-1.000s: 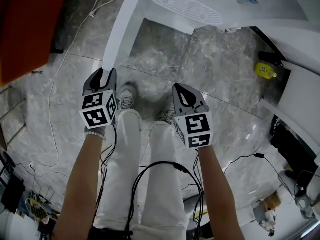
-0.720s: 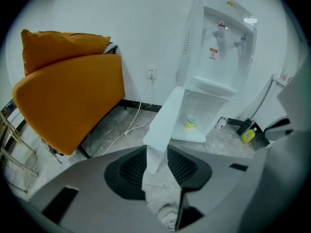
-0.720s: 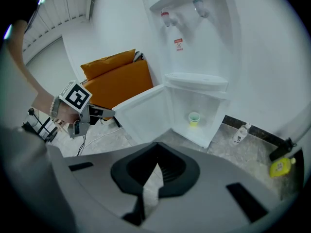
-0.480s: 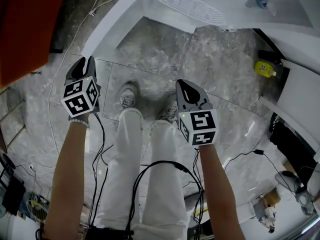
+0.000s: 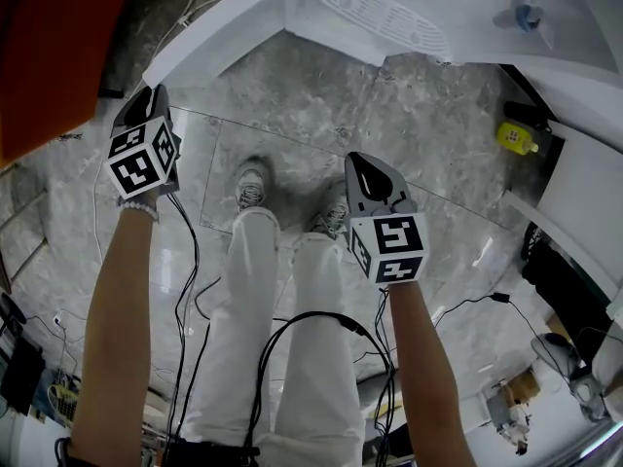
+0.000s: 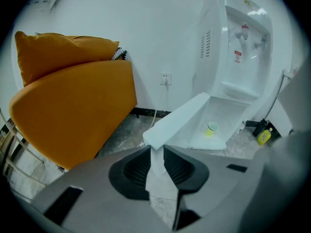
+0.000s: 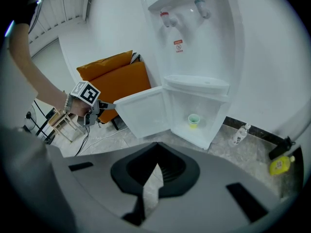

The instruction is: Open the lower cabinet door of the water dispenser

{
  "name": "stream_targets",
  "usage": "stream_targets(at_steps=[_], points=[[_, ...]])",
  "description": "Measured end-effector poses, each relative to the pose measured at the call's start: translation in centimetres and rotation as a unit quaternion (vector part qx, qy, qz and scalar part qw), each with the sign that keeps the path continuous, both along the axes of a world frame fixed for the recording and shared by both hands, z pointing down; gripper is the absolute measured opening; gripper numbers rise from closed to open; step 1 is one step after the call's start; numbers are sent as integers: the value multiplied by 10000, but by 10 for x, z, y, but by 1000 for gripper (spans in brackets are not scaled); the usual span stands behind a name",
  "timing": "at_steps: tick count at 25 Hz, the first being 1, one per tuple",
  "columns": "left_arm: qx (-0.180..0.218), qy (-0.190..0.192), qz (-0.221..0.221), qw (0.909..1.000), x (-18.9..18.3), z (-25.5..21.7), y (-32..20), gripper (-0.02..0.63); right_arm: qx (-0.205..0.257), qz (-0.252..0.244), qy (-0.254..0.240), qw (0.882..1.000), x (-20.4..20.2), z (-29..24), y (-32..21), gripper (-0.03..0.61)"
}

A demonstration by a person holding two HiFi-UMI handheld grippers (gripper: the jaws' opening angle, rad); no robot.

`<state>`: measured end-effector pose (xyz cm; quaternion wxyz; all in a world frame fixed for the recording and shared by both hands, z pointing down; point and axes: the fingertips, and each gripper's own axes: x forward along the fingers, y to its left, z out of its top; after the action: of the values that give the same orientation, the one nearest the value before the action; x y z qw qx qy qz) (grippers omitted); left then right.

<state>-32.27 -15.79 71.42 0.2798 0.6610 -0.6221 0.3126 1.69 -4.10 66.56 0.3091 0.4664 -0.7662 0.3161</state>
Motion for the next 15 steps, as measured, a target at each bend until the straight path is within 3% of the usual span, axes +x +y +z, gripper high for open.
stream_targets(at_steps=[11, 15], points=[[153, 290, -81, 9994, 22, -35, 21, 14, 150, -197, 9, 9997, -7, -24, -15, 3], [253, 471, 402, 9978, 60, -68, 31, 14, 298, -247, 1, 9992, -8, -52, -28, 3]])
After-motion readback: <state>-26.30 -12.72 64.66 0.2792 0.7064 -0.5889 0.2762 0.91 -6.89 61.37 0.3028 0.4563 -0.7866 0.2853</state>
